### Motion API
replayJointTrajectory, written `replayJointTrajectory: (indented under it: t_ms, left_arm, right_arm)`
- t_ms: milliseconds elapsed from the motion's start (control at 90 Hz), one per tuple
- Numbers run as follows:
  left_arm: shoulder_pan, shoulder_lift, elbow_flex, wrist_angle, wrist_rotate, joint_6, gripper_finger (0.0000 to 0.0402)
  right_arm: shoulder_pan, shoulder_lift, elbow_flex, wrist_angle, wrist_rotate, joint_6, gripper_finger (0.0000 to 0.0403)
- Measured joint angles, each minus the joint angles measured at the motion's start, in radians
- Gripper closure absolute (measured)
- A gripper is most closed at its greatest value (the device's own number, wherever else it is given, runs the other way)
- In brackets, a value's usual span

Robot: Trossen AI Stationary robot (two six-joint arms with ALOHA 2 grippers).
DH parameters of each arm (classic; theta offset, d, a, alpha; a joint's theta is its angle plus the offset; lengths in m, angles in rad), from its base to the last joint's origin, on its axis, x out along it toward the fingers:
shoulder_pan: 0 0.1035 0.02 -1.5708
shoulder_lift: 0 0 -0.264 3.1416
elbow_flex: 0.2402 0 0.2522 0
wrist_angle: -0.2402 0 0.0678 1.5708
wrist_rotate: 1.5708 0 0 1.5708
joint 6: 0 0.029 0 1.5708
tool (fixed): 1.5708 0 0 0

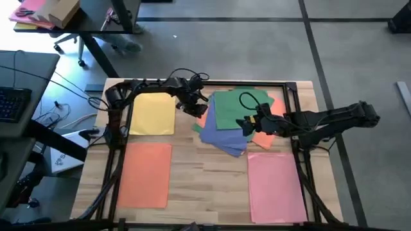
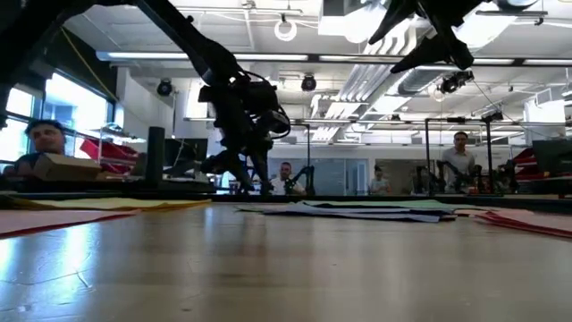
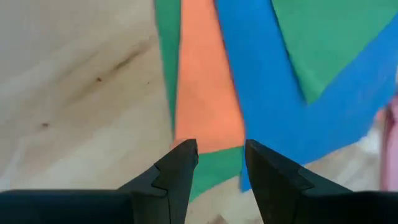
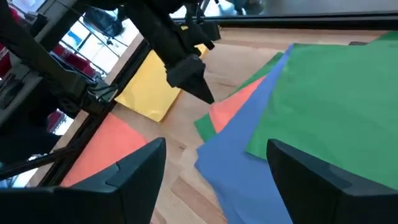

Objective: Organize paper
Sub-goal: Stack the orange paper on top of the other orange paper

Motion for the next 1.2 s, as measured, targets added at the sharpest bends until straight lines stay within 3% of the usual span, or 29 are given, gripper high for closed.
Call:
replayJointTrajectory:
  t_ms: [256, 1200]
  left_arm:
    - [-0.016, 0.051, -0.001, -0.009, -0.125, 0.002, 0.0271]
    - [-0.094, 0.034, 0.0, 0.021, 0.031, -0.027, 0.0271]
  right_arm:
    - [0.0, 0.0, 0.0, -0.001, -0.003, 0.003, 0.0139]
    - [0.0, 0.0, 0.0, -0.007, -0.019, 0.0, 0.0139]
